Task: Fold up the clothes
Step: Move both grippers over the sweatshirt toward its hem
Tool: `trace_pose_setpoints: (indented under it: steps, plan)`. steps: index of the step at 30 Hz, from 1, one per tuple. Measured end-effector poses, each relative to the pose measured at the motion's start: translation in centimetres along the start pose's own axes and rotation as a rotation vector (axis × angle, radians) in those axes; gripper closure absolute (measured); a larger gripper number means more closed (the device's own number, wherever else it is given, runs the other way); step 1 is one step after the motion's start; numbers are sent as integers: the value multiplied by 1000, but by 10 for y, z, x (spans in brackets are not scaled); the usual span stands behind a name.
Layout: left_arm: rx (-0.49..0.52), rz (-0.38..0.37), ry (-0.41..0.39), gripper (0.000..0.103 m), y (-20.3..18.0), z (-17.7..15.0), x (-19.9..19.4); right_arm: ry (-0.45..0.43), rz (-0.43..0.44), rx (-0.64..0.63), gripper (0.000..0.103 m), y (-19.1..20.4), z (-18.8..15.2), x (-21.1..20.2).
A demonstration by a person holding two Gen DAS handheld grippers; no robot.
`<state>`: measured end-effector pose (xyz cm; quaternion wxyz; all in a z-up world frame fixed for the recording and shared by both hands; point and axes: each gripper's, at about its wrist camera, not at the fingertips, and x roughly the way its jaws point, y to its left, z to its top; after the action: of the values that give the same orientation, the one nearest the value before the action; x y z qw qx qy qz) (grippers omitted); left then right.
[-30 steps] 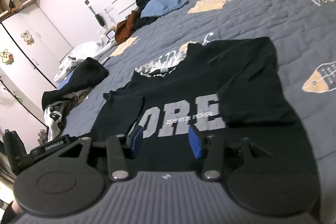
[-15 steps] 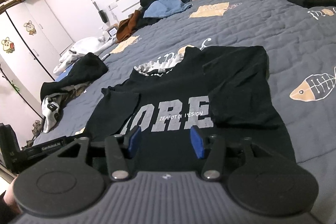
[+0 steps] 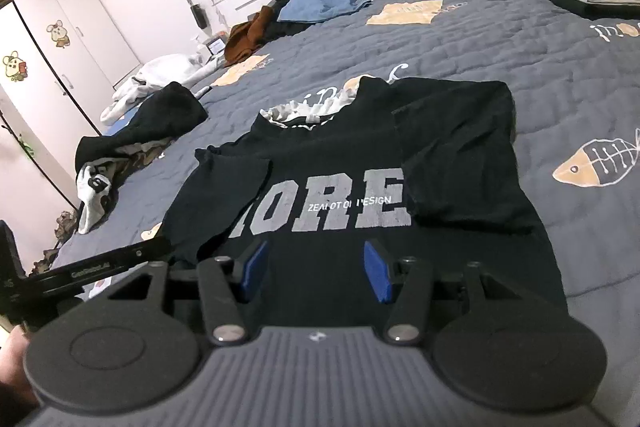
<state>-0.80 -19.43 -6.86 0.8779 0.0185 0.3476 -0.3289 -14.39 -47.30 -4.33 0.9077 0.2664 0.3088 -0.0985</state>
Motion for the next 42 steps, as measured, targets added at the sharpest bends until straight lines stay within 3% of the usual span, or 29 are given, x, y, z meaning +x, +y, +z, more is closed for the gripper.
trace_pose_setpoints:
  steps: [8,11,21,35,42]
  plan:
    - [33,10,-20,28,-16,-11,-16,-10,-18,-24,50,3,-8,-15]
    - [46,16,-35,14,-22,-13,-22,-14,-17,-27,49,4,-11,-22]
    - [46,32,-63,4,-31,-28,-46,-61,-55,-32,39,6,-26,-44]
    - [56,49,-89,0,-45,-51,-77,-66,-103,-89,21,9,-60,-73]
    - [59,62,-104,0,-48,-67,-97,-117,-129,-96,10,10,-73,-90]
